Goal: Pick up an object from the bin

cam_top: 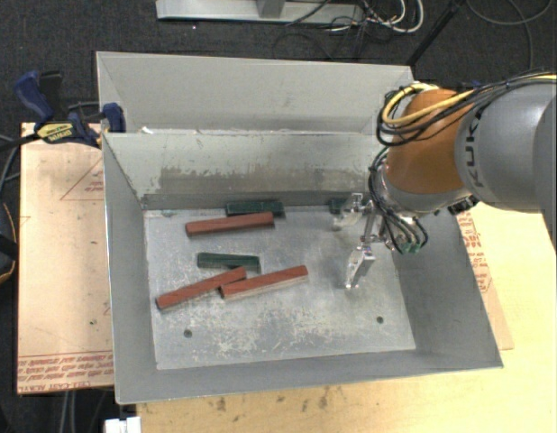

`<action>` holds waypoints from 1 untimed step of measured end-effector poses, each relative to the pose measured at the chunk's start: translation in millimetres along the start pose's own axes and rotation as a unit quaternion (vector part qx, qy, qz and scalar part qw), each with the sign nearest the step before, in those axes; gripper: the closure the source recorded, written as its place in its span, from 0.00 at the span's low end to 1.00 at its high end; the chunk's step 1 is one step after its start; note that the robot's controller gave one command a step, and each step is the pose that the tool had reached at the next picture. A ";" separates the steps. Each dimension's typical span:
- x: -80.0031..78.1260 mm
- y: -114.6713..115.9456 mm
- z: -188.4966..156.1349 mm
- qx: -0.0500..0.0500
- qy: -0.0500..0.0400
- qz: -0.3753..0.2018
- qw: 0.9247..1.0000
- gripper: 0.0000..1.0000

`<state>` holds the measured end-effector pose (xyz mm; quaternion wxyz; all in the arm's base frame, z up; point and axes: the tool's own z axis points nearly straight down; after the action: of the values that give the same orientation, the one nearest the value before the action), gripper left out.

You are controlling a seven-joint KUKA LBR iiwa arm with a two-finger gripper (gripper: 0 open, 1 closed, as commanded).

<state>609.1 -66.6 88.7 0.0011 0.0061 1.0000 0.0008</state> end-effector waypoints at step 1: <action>85.7 61.4 7.8 0.001 -0.003 -0.023 1.000 1.00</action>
Offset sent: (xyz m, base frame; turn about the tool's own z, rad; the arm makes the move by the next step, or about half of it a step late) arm 0.0000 0.0000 0.0000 0.0000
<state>524.2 -4.1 80.9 0.0040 -0.0168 0.9999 0.0002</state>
